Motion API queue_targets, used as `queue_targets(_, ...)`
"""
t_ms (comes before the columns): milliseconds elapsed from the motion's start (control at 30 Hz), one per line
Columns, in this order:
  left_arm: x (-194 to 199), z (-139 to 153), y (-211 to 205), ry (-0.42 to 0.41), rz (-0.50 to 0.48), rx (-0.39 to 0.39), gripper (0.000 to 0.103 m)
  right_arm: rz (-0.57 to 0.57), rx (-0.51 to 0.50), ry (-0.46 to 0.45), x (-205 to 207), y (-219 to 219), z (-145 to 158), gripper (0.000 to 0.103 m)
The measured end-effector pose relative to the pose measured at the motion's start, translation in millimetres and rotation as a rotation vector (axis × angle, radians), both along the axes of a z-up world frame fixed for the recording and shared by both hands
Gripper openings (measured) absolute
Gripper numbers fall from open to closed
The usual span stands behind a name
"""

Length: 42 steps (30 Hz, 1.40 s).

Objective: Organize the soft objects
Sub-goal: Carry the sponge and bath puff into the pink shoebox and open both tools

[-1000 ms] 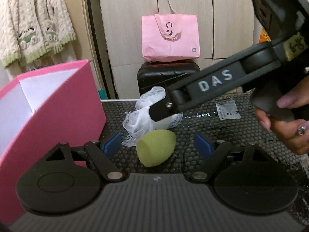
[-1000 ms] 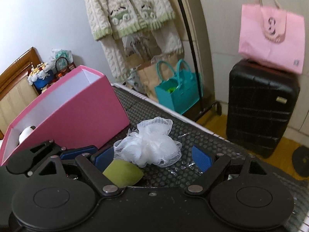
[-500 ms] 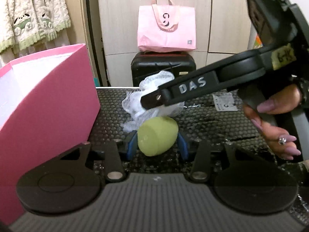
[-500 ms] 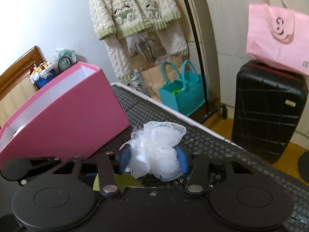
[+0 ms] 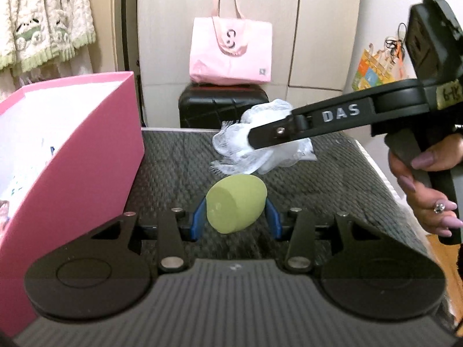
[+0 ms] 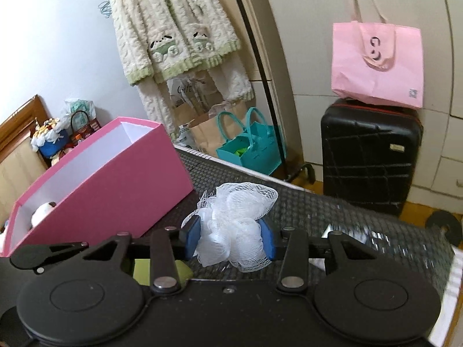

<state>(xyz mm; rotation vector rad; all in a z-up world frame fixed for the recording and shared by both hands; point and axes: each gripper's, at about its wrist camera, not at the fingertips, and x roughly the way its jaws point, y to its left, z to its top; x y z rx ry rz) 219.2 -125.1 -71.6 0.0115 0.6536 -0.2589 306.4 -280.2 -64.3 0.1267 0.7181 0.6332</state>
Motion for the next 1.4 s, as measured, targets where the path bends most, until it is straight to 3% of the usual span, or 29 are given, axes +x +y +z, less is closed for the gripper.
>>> queue_targets(333,-50.3,26.4,20.5,0.026,-0.113,-0.018,0.042,-0.032,-0.028,0.026,-71.1,-6.7,2.8,0.048)
queue_targets(733,-94.3,33.7,52.8,0.112,-0.187,-0.076,0.042,-0.032,-0.09,0.026,-146.2,-0.7,16.3,0.048)
queue_targets(1133,-132.8,49.7,99.7,0.207,-0.263,-0.098,0.042,0.033,-0.085,0.113,-198.8,35.4,33.3,0.048)
queue_targets(1400,-154.0,83.6,138.9,0.163,-0.293,-0.088,0.042,0.097,-0.062,0.08,-214.4,75.5,66.2,0.048)
